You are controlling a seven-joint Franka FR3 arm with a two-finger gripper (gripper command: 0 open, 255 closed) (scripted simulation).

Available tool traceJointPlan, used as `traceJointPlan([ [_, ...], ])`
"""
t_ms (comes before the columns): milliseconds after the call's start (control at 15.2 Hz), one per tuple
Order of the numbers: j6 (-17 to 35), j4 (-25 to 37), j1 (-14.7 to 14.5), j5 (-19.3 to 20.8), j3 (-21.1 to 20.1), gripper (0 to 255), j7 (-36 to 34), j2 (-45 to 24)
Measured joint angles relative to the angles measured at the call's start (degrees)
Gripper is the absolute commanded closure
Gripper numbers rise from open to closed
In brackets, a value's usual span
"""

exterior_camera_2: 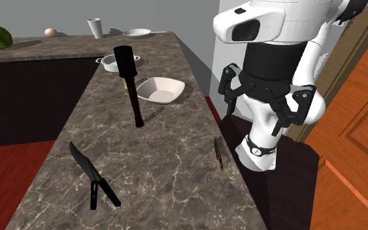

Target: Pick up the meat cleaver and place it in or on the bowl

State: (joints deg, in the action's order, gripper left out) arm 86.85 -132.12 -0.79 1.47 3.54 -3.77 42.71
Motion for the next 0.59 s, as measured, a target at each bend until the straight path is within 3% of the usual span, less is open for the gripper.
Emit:
traceJointPlan([
  [132,0.52,-1.18,-0.28,0.43,0.43,0,1.33,0.97],
  [594,11.04,-19.24,-3.44,7.55,7.75,0,20.46,12.98],
])
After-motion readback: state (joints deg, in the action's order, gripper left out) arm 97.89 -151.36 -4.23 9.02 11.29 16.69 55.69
